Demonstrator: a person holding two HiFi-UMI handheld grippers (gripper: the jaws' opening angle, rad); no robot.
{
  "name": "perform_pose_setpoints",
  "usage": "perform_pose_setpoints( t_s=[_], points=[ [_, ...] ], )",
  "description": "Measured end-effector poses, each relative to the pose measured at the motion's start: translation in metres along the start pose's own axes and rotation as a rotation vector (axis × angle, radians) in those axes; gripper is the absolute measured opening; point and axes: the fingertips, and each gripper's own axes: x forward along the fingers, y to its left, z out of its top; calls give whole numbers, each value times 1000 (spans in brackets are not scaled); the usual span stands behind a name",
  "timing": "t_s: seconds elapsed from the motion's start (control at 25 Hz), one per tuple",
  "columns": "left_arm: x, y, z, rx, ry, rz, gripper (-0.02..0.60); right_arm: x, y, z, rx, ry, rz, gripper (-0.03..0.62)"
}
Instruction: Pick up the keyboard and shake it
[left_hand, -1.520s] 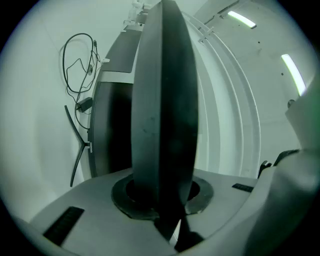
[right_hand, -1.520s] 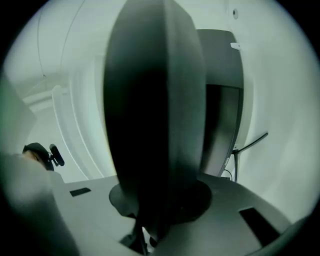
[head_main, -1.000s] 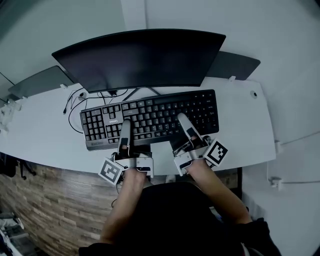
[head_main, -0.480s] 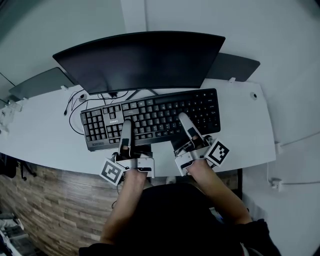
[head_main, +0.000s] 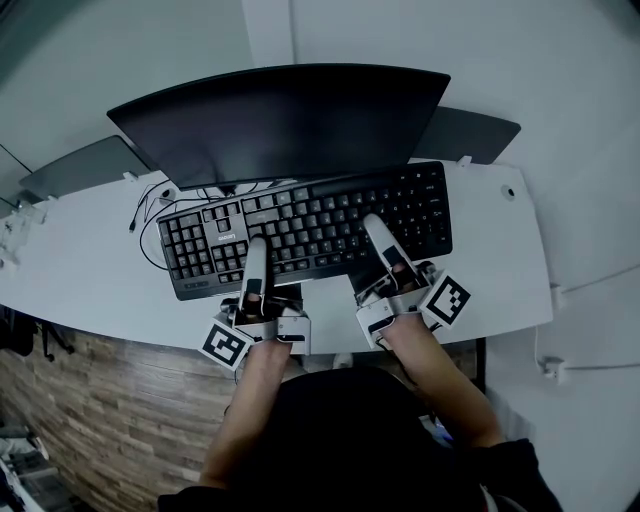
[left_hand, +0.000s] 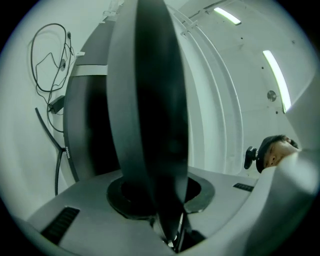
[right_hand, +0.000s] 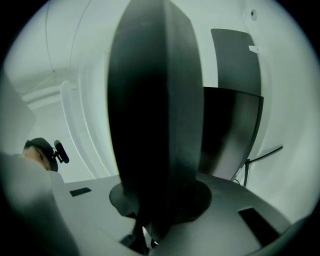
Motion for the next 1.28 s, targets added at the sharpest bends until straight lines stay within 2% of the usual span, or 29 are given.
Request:
perform_pose_setpoints(
  t_s=[0.2,0.56,0.68,0.88,1.08,1.28],
  points=[
    [-11,1,-4,67,49,-35,118,0,3,1,-39,-1,29,84],
    [-45,5,-11,268,222,-23,160,4,19,0,-138,22,65,83],
    [-52,7,-12,303,260,-19,166,7,22,1,-153,36,71,83],
    [-74,13,-2,369,292,-4,175,4,20,0,-147,19,79,83],
    [-88,11,10,471,368,-9,201,3,24,-2,-179,13,85,83],
    [-106,20,36,591,413,50,224,3,27,-3,-210,12,90,83]
  ],
)
